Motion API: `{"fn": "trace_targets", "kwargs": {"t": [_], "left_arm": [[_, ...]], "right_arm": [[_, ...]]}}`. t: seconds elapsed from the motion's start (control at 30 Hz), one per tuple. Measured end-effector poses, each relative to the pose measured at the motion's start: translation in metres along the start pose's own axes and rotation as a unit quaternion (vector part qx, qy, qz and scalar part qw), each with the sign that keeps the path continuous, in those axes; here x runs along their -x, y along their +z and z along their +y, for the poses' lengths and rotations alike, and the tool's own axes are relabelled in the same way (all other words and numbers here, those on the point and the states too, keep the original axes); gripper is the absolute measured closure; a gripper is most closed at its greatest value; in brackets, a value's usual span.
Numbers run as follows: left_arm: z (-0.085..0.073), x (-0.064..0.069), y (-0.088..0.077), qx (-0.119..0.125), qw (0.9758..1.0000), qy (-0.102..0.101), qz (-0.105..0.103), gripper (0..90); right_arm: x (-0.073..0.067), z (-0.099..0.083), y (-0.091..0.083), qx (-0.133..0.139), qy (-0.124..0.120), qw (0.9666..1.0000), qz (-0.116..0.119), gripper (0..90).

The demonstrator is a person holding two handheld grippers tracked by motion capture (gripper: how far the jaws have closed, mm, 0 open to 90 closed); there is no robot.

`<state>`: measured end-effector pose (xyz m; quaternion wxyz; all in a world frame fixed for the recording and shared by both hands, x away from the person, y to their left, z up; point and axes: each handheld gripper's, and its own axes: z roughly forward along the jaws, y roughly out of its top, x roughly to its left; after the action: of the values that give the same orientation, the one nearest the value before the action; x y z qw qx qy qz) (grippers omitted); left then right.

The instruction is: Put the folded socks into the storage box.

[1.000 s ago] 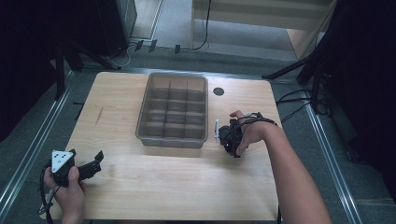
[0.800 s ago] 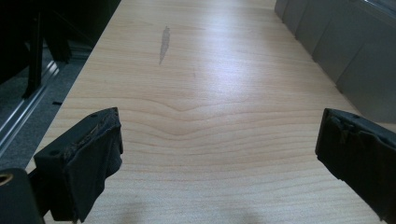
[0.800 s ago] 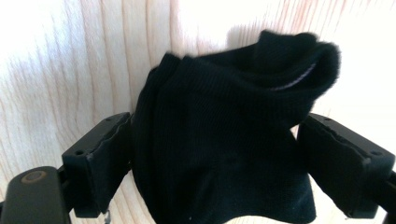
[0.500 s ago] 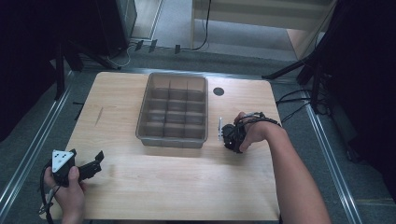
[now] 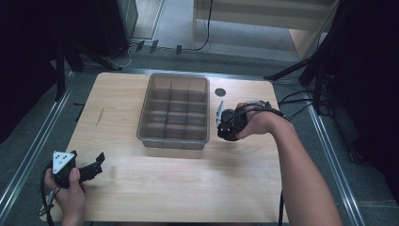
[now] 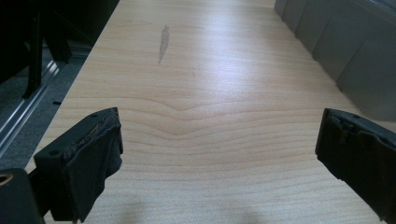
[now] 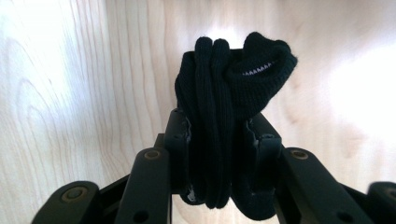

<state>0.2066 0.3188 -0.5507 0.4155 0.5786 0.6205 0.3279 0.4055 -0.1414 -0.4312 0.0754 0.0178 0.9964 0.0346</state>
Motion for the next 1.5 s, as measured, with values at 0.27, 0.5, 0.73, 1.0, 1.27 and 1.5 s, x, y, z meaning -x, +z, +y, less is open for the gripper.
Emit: {"fn": "trace_targets", "kwargs": {"t": [0.27,0.5,0.73,1.0,1.27,1.5], "left_arm": [[0.000,0.000,0.000,0.001,1.0000,-0.005,-0.001,0.8],[0.000,-0.001,0.000,0.001,1.0000,-0.005,-0.002,0.8],[0.000,0.000,0.001,-0.001,1.0000,-0.002,0.000,0.8],[0.000,0.002,0.001,-0.005,0.9999,0.008,0.004,0.8],[0.000,0.002,0.001,-0.006,0.9999,0.008,0.004,0.8],[0.001,0.002,0.001,-0.007,1.0000,0.006,0.003,0.8]], "right_arm": [[0.003,0.033,-0.034,0.033,0.011,0.9994,-0.006,66.8],[-0.002,0.077,-0.033,0.047,-0.002,0.9989,0.007,66.8],[-0.002,0.100,-0.017,0.040,-0.001,0.9989,0.025,66.8],[-0.001,0.118,0.009,0.022,0.011,0.9981,0.056,67.0],[0.005,0.114,0.029,0.019,0.044,0.9948,0.089,67.1],[0.007,0.111,0.034,0.021,0.028,0.9949,0.095,63.7]]}}
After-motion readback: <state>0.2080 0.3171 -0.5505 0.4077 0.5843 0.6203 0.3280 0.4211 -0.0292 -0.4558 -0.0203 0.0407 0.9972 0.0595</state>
